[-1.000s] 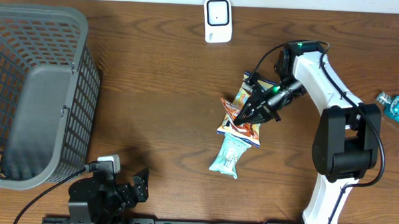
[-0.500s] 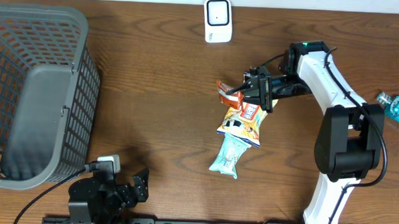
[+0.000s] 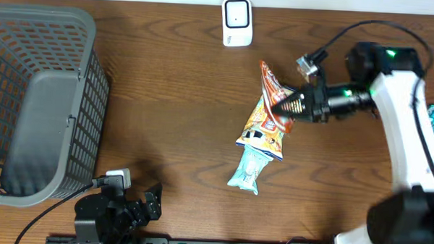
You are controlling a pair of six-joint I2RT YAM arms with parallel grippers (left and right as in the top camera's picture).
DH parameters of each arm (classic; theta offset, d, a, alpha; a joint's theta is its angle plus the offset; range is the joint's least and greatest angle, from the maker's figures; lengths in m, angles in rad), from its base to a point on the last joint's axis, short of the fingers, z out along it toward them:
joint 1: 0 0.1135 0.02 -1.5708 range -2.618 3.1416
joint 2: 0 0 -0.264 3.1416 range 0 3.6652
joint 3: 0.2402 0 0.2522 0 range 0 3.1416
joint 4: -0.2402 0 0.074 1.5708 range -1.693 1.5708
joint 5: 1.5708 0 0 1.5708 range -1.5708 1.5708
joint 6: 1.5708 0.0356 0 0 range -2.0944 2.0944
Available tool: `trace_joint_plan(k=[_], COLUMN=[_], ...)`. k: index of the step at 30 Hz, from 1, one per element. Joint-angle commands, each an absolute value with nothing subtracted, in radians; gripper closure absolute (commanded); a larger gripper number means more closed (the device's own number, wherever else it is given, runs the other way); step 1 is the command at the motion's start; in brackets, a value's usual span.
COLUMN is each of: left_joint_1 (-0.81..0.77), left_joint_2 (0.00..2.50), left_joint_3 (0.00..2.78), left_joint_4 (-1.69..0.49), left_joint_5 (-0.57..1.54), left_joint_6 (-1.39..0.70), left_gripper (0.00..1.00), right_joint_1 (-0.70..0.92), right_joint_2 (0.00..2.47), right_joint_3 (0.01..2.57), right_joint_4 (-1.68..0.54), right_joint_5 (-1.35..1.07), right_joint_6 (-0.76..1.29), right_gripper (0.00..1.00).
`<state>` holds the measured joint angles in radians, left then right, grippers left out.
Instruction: Scan the item barcode
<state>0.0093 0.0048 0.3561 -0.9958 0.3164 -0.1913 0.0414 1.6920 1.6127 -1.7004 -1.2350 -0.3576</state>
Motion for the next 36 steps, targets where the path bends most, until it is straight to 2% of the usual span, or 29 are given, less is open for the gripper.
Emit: trace_joint_plan(k=[1,8,15,27,32,36], left_joint_1=[0.010,0.010,0.010,0.010,0.010,0.010], left_joint_2=[0.004,0.004,0.004,0.004,0.004,0.004], left_joint_3=[0.352,0.352,0.352,0.352,0.352,0.352], left_joint_4=[-1.006,-1.006,-1.006,-1.006,-1.006,-1.006], left_joint_5=[0.329,0.329,0.329,0.329,0.329,0.329], left_joint_6=[-0.200,-0.200,-0.200,-0.200,-0.200,-0.200], left_gripper=[0.02,0.02,0.02,0.02,0.02,0.02], right_joint_1=[0.085,0.159,0.192,0.191,0.163,0.110], right_joint_2=[1.596,1.507,1.507,1.503,1.504,1.504], right_joint_3=[1.540,1.325,1.164,1.155,1.158,1.172], right_joint_4=[-1.702,-1.702,-1.702,-1.702,-1.699,-1.602], right_joint_5=[-1.134,-1.137,-1.242,-1.222,-1.074,-1.079], right_joint_6=[-0.496,-0.513,-0.262,-0.262,-0.286,-0.284], right_gripper=[0.99,0.99,0.99,0.99,0.99,0.99])
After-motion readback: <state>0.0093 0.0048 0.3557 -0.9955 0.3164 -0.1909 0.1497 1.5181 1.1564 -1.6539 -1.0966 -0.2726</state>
